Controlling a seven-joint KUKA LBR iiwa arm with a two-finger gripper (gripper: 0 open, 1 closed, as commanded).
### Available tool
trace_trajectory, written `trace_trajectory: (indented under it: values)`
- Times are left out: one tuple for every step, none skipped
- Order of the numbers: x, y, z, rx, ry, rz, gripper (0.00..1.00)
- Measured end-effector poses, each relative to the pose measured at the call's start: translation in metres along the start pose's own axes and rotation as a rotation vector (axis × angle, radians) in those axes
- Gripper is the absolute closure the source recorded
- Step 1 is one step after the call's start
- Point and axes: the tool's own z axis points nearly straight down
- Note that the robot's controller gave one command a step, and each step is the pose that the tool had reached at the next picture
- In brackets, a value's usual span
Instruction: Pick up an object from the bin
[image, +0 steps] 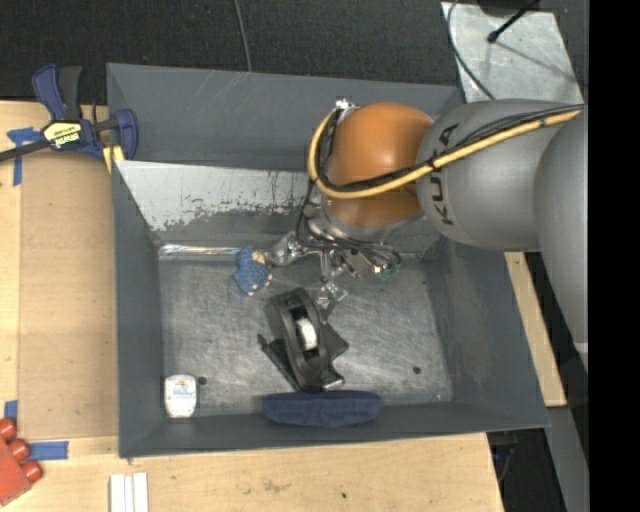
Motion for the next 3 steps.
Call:
trace_trajectory:
  values:
    - [-0.019,0.019,-0.002,-0.002,0.002,0.11,0.0]
    - [-0.021,0.043,0.009,0.0,-0.001,0.315,0.0]
    - [-0.02,0.044,0.01,-0.003,0.002,0.314,1.0]
